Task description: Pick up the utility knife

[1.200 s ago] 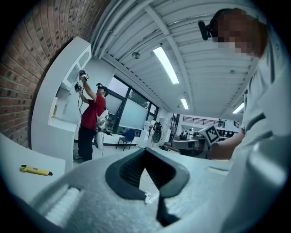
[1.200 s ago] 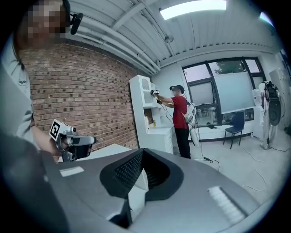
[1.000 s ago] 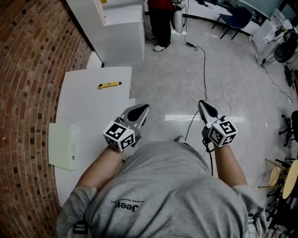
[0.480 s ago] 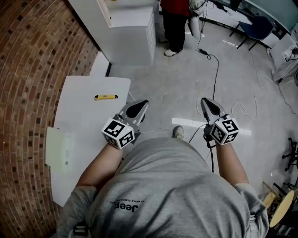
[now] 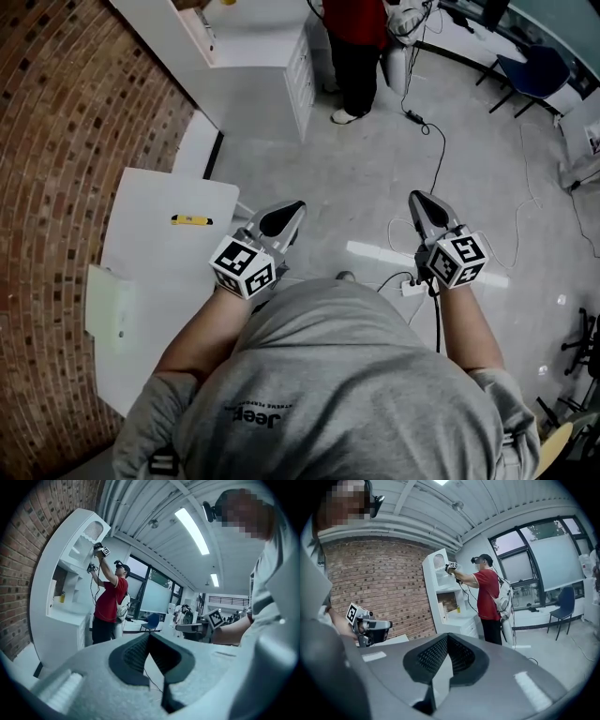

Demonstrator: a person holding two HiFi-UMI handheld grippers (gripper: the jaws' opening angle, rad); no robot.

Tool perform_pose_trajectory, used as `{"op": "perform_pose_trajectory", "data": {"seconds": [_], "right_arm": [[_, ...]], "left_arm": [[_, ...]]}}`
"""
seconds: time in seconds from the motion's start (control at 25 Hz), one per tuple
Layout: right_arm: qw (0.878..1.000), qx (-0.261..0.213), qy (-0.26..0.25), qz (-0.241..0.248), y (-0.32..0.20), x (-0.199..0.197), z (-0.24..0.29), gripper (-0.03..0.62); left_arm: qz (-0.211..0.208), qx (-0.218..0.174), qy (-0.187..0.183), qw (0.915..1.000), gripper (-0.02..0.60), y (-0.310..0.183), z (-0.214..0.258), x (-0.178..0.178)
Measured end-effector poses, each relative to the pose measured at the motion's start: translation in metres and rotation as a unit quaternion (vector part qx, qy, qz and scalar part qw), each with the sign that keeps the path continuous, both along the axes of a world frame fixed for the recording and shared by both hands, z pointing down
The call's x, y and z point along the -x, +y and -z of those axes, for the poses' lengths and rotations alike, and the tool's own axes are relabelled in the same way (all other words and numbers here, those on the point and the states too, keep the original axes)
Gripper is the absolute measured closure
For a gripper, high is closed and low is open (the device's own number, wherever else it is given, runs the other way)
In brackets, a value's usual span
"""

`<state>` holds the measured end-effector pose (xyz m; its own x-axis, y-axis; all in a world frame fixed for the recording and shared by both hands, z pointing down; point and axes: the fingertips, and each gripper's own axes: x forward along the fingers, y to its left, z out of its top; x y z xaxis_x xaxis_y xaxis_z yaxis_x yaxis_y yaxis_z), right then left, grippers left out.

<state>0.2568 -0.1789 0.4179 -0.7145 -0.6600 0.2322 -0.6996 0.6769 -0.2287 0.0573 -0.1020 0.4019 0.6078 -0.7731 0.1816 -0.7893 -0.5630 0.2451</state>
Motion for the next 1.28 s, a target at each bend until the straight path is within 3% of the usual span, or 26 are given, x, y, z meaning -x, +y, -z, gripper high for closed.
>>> {"op": "perform_pose_trajectory", "data": {"seconds": [0.28, 0.64, 0.88, 1.16, 1.28], "right_arm": [[1.000, 0.011, 0.000, -0.024, -0.017, 0.005, -0.010, 0.585], [0.996, 0.004, 0.001, -0.090, -0.001, 0.038, -0.004, 0.585], [0.994, 0.004, 0.009, -0.107, 0.004, 0.051, -0.004, 0.585], [0.994, -0.002, 0.002, -0.109, 0.004, 0.041, 0.001, 0.582], [0.995, -0.011, -0.013, -0.098, 0.002, 0.041, 0.006, 0.391]], "left_arm": [[-0.021, 0.008, 0.007, 0.9997, 0.583, -0.027, -0.009, 0.009], [-0.092, 0.001, 0.014, 0.9957, 0.583, -0.043, -0.008, 0.049], [-0.097, 0.005, 0.026, 0.9949, 0.583, -0.050, -0.010, 0.068], [-0.101, -0.002, 0.028, 0.9945, 0.583, -0.050, -0.006, 0.058], [-0.099, -0.007, 0.025, 0.9948, 0.583, -0.048, -0.004, 0.055]]}}
